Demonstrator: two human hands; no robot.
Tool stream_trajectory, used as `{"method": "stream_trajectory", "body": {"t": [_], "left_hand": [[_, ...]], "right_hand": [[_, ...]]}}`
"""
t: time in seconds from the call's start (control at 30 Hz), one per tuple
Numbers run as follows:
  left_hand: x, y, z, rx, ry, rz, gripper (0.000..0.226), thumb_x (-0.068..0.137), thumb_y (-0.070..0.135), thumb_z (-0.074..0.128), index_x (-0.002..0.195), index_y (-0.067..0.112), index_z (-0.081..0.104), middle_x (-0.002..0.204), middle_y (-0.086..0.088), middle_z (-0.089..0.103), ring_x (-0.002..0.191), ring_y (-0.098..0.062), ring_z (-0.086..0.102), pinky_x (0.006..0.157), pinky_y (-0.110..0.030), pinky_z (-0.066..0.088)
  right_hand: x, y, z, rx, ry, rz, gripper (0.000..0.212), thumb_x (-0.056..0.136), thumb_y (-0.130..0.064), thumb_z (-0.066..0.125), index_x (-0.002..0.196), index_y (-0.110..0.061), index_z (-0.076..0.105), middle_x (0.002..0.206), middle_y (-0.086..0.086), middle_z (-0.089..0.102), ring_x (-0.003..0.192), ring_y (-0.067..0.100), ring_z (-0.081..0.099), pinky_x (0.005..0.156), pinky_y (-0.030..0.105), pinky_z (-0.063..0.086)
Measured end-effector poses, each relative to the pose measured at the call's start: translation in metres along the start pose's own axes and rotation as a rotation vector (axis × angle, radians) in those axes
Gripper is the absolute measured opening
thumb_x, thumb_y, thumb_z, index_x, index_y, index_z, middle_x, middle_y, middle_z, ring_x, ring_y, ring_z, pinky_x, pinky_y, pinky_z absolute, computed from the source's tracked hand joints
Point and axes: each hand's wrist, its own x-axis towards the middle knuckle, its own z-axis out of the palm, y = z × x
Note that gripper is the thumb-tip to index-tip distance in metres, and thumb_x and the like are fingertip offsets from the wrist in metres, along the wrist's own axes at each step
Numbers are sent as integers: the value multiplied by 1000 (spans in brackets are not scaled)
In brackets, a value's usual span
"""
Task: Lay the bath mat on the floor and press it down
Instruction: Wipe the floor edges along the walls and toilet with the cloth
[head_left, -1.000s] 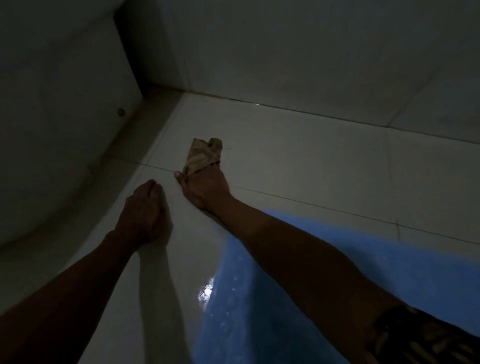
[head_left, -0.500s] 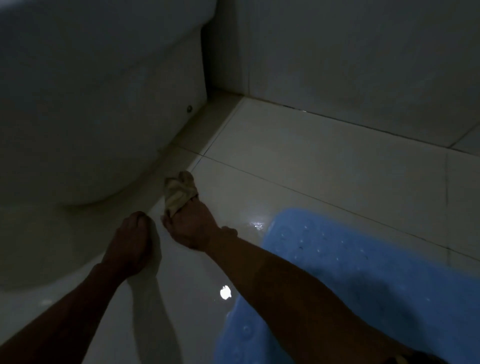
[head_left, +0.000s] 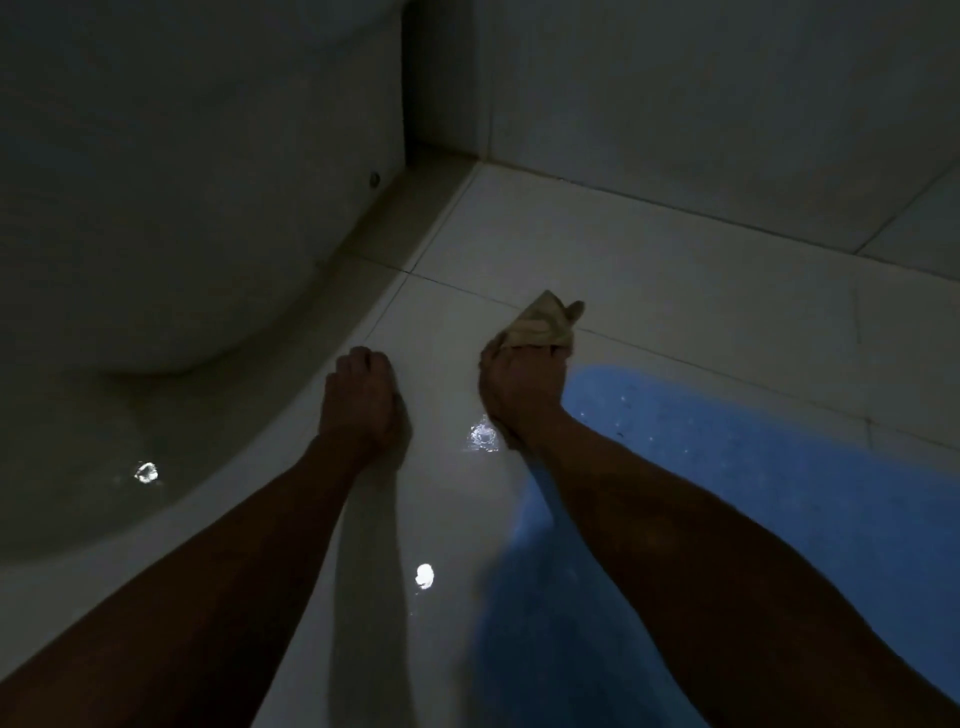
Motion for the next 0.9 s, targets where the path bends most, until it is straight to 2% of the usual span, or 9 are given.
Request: {"method": "stream_trajectory", "body": {"t": [0.13, 0.2, 0.33, 0.43, 0.5, 0.6, 0.73, 0.83, 0.9], "left_hand": [[-6, -15, -6, -31, -1, 70, 45, 89, 31, 46, 124, 3, 49, 127, -20, 45, 110, -35, 44, 91, -42, 39], [-6, -19, -9, -47, -2, 105, 51, 85, 34, 41, 124, 3, 51, 126, -21, 46, 108, -36, 46, 89, -43, 40], [-12, -24, -18, -77, -63, 135, 60, 77, 35, 35, 124, 2, 51, 129, -21, 45, 111, -37, 45, 91, -42, 40], [-31, -33, -17, -72, -76, 148, 59, 79, 38, 34, 120, 1, 53, 126, -22, 47, 106, -37, 48, 88, -43, 42], [-42, -41, -17, -42, -136, 168, 55, 82, 35, 41, 123, 0, 53, 128, -23, 47, 107, -39, 48, 89, -44, 43], [-54, -61, -23, 7, -188, 199, 65, 77, 40, 40, 127, 1, 51, 132, -22, 46, 113, -39, 48, 94, -44, 41], [-75, -71, -23, -29, -190, 148, 70, 79, 37, 44, 136, -3, 44, 142, -25, 39, 128, -40, 40, 107, -43, 33], [-105, -89, -16, 2, -209, 109, 67, 91, 30, 52, 145, -4, 32, 151, -25, 27, 139, -39, 29, 113, -40, 26], [-123, -113, -13, -7, -202, 111, 64, 87, 29, 48, 133, -15, 44, 136, -37, 42, 124, -51, 45, 103, -51, 39]], "right_hand": [[-39, 0, -15, 27, 32, 67, 36, 88, -30, 42, 76, -17, 74, 76, 9, 71, 73, 33, 69, 69, 48, 58], [-57, 0, -14, 129, -17, 120, 22, 85, -20, 55, 77, -7, 71, 72, 11, 70, 69, 31, 69, 70, 45, 58], [-71, -12, 17, 136, 299, 109, 15, 88, -5, 64, 90, 10, 64, 77, 24, 68, 74, 36, 67, 81, 49, 53], [-97, -19, 26, -38, 213, 51, 17, 84, -9, 70, 85, 8, 71, 79, 21, 70, 80, 34, 66, 95, 49, 43], [-106, -19, 38, 217, 59, 19, 13, 93, -3, 60, 91, 3, 71, 81, 14, 72, 81, 28, 67, 99, 41, 46], [-92, -38, 30, 354, 7, 137, 38, 104, -2, 31, 109, 3, 68, 100, 12, 74, 94, 25, 70, 99, 40, 49], [-84, -71, 3, 287, 102, 135, 55, 98, -45, 25, 121, -15, 65, 127, 10, 62, 123, 33, 53, 115, 44, 28], [-87, -113, -7, 432, 174, 7, 68, 100, -51, 20, 150, -5, 30, 154, 22, 32, 145, 40, 22, 118, 33, -14], [-99, -153, -4, 460, 74, -121, 70, 101, -47, 26, 152, -1, 12, 160, 20, 16, 149, 36, 10, 122, 40, -5]]}}
